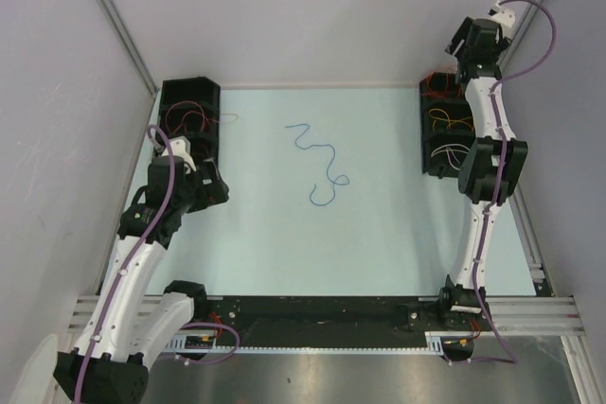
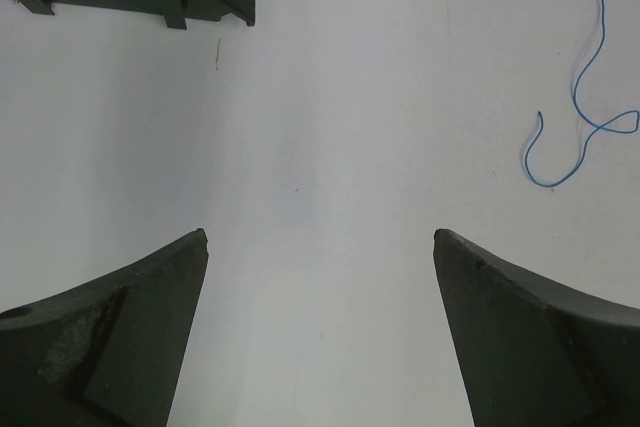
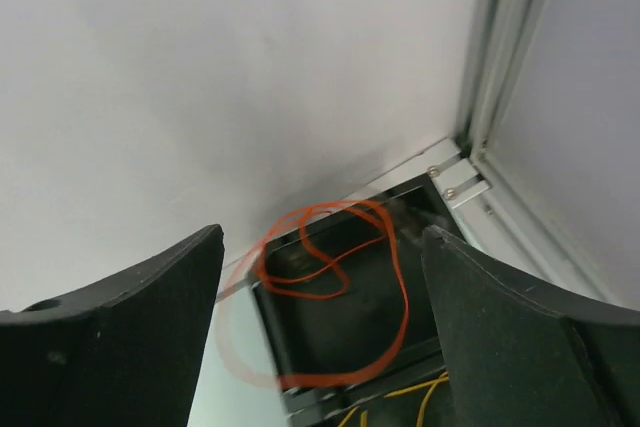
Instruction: Untangle the cables
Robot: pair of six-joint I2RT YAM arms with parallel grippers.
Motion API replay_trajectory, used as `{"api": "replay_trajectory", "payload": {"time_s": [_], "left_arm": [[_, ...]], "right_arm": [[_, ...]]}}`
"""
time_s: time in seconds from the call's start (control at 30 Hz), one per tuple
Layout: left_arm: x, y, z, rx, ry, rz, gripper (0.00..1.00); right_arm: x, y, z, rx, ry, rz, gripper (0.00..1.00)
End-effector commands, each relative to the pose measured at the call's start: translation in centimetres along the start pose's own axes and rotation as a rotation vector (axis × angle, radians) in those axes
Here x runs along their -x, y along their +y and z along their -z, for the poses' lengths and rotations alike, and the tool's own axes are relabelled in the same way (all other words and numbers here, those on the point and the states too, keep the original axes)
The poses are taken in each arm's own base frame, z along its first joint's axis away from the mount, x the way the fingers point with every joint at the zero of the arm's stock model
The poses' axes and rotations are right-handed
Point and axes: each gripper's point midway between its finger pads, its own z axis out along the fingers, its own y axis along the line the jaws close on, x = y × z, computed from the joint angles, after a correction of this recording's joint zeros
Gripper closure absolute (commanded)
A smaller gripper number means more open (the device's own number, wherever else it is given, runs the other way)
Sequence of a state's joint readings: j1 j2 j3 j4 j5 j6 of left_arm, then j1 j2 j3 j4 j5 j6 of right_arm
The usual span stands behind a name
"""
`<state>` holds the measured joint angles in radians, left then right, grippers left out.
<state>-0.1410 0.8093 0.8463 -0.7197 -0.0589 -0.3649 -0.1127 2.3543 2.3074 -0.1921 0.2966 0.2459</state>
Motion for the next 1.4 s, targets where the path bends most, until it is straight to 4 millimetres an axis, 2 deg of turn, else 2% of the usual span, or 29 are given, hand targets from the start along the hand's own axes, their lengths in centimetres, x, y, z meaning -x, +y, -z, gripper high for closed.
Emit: {"api": "replay_trajectory", "payload": {"time_s": [0.0,0.03,0.17,0.2,0.23,0.27,0.3,0.33,0.37,0.4,0.43,0.47,0.5,0.53,0.57,0.63,0.67,0.77,0.8,0.87,1.0,1.03,1.1,1.13,1.2,1.23,1.27,1.33,1.37], "left_arm": [[0.9,0.3,0.3,0.01,-0.041,0.0,0.0],[1.0,0.3,0.3,0.009,-0.044,0.0,0.0],[1.0,0.4,0.3,0.014,-0.042,0.003,0.0],[1.0,0.5,0.3,0.018,-0.044,0.004,0.0],[1.0,0.5,0.3,0.018,-0.045,0.004,0.0],[1.0,0.5,0.4,0.017,-0.047,0.005,0.0],[1.1,0.5,0.4,0.019,-0.049,0.006,0.0],[1.1,0.5,0.4,0.019,-0.051,0.006,0.0],[1.2,0.5,0.4,0.018,-0.053,0.006,0.0],[1.1,0.5,0.4,0.017,-0.052,0.005,0.0],[1.1,0.5,0.5,0.016,-0.054,0.005,0.0],[1.1,0.5,0.5,0.016,-0.053,0.006,0.0],[1.1,0.4,0.5,0.011,-0.054,0.004,0.0],[1.0,0.3,0.4,0.008,-0.05,0.003,0.0],[1.1,0.1,0.4,-0.007,-0.049,0.001,0.0],[0.8,-0.1,0.0,-0.012,-0.029,-0.006,0.0],[0.7,-0.3,-0.1,-0.023,-0.022,-0.007,0.0],[0.6,-1.0,-0.3,-0.051,-0.001,-0.022,0.04],[0.6,-1.3,-0.3,-0.06,0.002,-0.029,0.05],[0.6,-2.6,-0.2,-0.083,-0.004,-0.057,0.05],[0.3,-6.8,-1.2,-0.153,0.008,-0.048,0.05],[-0.6,-8.2,-1.9,-0.171,0.041,-0.074,0.05],[-0.1,-10.1,-2.9,-0.18,0.025,-0.08,0.06],[-1.2,-11.7,-4.1,-0.187,0.056,-0.118,0.06],[-1.1,-13.3,-5.0,-0.184,0.05,-0.158,0.09],[-2.0,-14.8,-5.4,-0.203,0.066,-0.199,0.09],[-2.9,-15.8,-6.8,-0.199,0.085,-0.227,0.1],[-3.5,-18.1,-7.6,-0.223,0.082,-0.289,0.12],[-4.5,-18.9,-9.0,-0.217,0.1,-0.317,0.13]], "right_arm": [[10.6,5.7,7.6,0.136,-0.152,-0.11,0.14],[12.2,6.5,9.3,0.163,-0.174,-0.128,0.14],[11.7,10.5,13.8,0.251,-0.12,-0.161,0.15],[9.0,11.7,14.6,0.266,-0.06,-0.152,0.16],[7.6,12.2,15.3,0.277,-0.029,-0.165,0.17],[9.0,13.0,17.6,0.325,-0.059,-0.189,0.17],[8.2,13.7,18.7,0.346,-0.046,-0.195,0.18],[3.3,14.6,19.5,0.356,0.04,-0.164,0.18],[4.8,15.4,22.1,0.402,0.0,-0.186,0.18],[3.1,15.6,23.0,0.407,0.023,-0.171,0.18],[-0.4,16.6,24.7,0.429,0.08,-0.138,0.18],[-1.4,16.8,25.9,0.438,0.089,-0.12,0.18],[-1.3,16.6,27.5,0.446,0.088,-0.122,0.18],[-2.6,17.3,29.2,0.467,0.113,-0.107,0.18],[-5.8,16.4,29.7,0.45,0.176,-0.063,0.18],[-7.4,15.4,31.4,0.44,0.224,-0.056,0.19],[-9.9,14.7,32.1,0.436,0.287,-0.018,0.2],[-13.3,12.3,33.6,0.408,0.38,0.042,0.21],[-13.3,11.7,34.2,0.407,0.386,0.043,0.21],[-15.2,10.2,34.9,0.396,0.437,0.078,0.21],[-16.7,7.6,36.0,0.334,0.498,0.087,0.2],[-16.8,7.2,36.6,0.336,0.513,0.086,0.2],[-17.6,6.6,37.3,0.343,0.543,0.094,0.2],[-17.4,6.2,37.7,0.342,0.545,0.095,0.2],[-17.6,5.3,38.1,0.333,0.553,0.109,0.2],[-17.7,4.6,38.2,0.323,0.561,0.129,0.2],[-17.1,4.2,38.5,0.321,0.546,0.129,0.2],[-16.7,2.3,38.2,0.279,0.547,0.129,0.19],[-15.7,1.6,38.3,0.271,0.526,0.106,0.19]]}}
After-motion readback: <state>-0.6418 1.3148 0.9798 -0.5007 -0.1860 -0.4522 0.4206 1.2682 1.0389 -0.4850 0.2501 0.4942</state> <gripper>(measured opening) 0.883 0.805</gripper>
